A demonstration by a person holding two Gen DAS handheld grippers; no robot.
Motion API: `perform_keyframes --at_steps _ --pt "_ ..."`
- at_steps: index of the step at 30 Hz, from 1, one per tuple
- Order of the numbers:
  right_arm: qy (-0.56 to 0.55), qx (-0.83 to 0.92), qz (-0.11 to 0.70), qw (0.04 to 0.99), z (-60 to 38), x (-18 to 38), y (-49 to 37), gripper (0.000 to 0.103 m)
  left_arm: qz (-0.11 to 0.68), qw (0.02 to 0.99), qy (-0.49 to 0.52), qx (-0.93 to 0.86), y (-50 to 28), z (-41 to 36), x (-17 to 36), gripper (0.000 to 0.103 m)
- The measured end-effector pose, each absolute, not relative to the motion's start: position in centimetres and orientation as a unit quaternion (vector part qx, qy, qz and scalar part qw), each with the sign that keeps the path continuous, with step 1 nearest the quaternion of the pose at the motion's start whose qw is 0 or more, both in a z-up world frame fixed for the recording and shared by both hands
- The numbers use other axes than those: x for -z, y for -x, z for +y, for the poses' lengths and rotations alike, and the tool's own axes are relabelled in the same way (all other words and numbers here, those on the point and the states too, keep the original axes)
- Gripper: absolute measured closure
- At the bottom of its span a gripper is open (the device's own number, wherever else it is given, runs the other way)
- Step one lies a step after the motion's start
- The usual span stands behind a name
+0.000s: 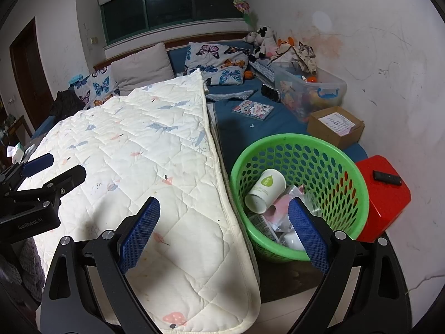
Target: Collect trash
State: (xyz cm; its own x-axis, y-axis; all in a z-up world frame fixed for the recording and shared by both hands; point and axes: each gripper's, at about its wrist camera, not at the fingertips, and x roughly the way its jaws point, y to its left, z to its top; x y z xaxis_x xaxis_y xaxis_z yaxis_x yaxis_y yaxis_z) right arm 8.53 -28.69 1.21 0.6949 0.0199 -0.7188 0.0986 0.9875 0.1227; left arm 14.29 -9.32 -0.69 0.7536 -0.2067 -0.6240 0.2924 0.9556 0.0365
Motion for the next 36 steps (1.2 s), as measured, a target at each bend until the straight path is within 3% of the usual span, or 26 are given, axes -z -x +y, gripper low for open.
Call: perform_keyframes --at_steps 36 --pt "-0.076 0.019 0.39 0.918 -28.33 -1.05 -8.51 0.01 0.318 0.937 -0.067 0.129 -14.05 -9.39 0.51 0.009"
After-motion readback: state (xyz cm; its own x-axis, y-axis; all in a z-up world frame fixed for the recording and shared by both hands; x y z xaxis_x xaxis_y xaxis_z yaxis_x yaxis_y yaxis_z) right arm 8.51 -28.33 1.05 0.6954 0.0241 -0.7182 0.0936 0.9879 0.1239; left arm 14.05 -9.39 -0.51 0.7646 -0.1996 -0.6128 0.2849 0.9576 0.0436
